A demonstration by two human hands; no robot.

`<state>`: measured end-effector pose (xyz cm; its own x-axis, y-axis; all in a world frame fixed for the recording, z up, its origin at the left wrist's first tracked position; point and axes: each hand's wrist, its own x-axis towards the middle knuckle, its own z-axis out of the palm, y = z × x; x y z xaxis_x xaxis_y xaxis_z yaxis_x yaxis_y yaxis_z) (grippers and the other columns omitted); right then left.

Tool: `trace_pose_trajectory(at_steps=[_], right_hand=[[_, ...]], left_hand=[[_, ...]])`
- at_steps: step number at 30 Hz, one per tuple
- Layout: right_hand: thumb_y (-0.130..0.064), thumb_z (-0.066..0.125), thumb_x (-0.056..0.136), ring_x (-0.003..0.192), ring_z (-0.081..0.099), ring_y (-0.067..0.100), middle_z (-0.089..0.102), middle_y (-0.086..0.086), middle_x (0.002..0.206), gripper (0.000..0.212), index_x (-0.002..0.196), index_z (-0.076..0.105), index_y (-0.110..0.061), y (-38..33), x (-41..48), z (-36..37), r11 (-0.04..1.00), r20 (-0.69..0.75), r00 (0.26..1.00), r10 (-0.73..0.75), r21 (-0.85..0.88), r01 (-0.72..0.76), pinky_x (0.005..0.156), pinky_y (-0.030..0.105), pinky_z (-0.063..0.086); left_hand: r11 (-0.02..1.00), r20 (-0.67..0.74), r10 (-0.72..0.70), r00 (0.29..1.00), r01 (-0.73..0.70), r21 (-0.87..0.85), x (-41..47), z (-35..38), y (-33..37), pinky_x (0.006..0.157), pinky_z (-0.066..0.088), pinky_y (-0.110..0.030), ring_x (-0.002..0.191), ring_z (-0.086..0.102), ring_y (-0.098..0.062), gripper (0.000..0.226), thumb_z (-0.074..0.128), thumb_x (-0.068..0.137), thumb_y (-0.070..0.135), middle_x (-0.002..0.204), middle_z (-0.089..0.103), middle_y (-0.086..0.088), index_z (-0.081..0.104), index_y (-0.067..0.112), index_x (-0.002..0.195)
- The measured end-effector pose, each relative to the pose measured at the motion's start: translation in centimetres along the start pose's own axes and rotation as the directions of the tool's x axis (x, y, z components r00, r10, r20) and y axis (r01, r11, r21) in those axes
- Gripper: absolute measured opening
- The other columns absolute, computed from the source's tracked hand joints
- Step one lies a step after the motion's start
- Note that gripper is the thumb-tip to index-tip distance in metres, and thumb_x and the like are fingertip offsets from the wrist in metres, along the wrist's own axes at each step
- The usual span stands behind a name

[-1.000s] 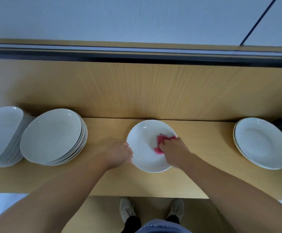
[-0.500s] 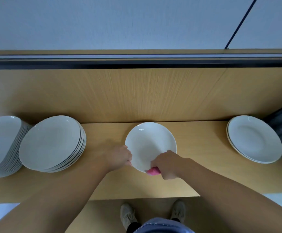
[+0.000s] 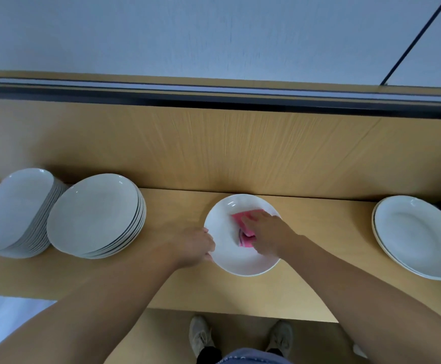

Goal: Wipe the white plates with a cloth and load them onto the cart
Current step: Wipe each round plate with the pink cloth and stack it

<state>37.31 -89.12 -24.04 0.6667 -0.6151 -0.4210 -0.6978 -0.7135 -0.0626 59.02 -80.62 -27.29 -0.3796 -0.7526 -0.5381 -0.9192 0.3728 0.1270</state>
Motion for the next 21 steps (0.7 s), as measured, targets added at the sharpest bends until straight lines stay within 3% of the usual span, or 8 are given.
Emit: trace_pose_trajectory(at_steps=[3,5,9,12,15,18,21], right_hand=[[-0.031,0.052,0.092,0.134,0.033,0.029,0.032,0.005,0.147,0.071,0.153,0.016,-0.02,-0.2,0.0,1.4,0.999,0.111,0.994,-0.005,-0.043,0.01,0.099,0.04,0.041],[-0.027,0.051,0.093,0.133,0.034,0.029,0.028,0.006,0.15,0.072,0.154,0.013,-0.017,-0.5,-0.2,1.9,0.998,0.1,0.995,0.032,-0.062,-0.025,0.097,0.041,0.044],[-0.021,0.053,0.091,0.122,0.041,0.026,0.039,0.002,0.137,0.045,0.136,0.044,-0.021,-0.9,-1.2,2.0,0.999,0.096,0.995,-0.037,-0.037,0.041,0.087,0.037,0.043],[-0.018,0.056,0.09,0.118,0.045,0.022,0.047,-0.004,0.126,0.027,0.116,0.058,-0.025,-1.0,-2.6,2.2,0.986,0.147,0.976,-0.162,0.068,0.153,0.091,0.037,0.046],[-0.005,0.05,0.09,0.098,0.054,0.019,0.054,-0.008,0.104,0.028,0.106,0.064,-0.024,-0.8,-4.2,1.5,0.97,0.231,0.951,-0.207,0.178,0.168,0.082,0.034,0.049],[0.004,0.045,0.088,0.075,0.048,0.0,0.054,-0.019,0.081,0.035,0.093,0.062,-0.025,-0.5,-5.3,-0.1,0.944,0.289,0.934,-0.21,0.309,0.116,0.061,0.019,0.037],[0.006,0.042,0.087,0.084,0.051,-0.003,0.062,-0.021,0.084,0.043,0.095,0.064,-0.03,0.5,-6.2,-1.2,0.926,0.312,0.925,-0.215,0.367,0.091,0.061,0.016,0.035]], left_hand=[[1.0,0.013,-0.003,1.0,0.003,-0.004,-0.1,-0.2,0.2,0.114,0.019,-0.023,0.111,0.054,-0.018,0.035,0.04,0.102,0.037,0.113,0.063,-0.003,0.065,0.013,0.103],[1.0,0.01,-0.005,1.0,0.005,-0.004,-0.1,-0.3,0.2,0.114,0.022,-0.024,0.11,0.054,-0.017,0.033,0.04,0.102,0.036,0.111,0.063,-0.002,0.065,0.014,0.101],[0.999,0.009,0.006,1.0,-0.007,0.034,-0.1,-0.2,0.0,0.107,0.037,-0.035,0.108,0.055,-0.019,0.033,0.043,0.1,0.039,0.107,0.065,0.001,0.067,0.017,0.098],[1.0,0.03,-0.011,0.999,0.011,0.026,0.1,0.2,-0.4,0.099,0.045,-0.04,0.109,0.054,-0.019,0.033,0.045,0.097,0.042,0.109,0.066,0.003,0.069,0.02,0.101],[1.0,0.017,-0.021,1.0,0.021,0.002,0.2,0.0,-0.5,0.095,0.045,-0.041,0.092,0.053,-0.017,0.028,0.049,0.095,0.038,0.098,0.067,0.002,0.069,0.018,0.09],[0.999,0.007,-0.042,0.999,0.042,-0.029,0.2,-0.5,0.0,0.09,0.044,-0.034,0.081,0.048,-0.016,0.023,0.053,0.094,0.034,0.089,0.065,0.0,0.064,0.019,0.08],[0.99,0.017,-0.102,0.995,0.103,-0.092,-0.2,-1.1,0.6,0.082,0.047,-0.033,0.087,0.055,-0.019,0.016,0.059,0.088,0.032,0.087,0.061,0.001,0.061,0.02,0.078]])
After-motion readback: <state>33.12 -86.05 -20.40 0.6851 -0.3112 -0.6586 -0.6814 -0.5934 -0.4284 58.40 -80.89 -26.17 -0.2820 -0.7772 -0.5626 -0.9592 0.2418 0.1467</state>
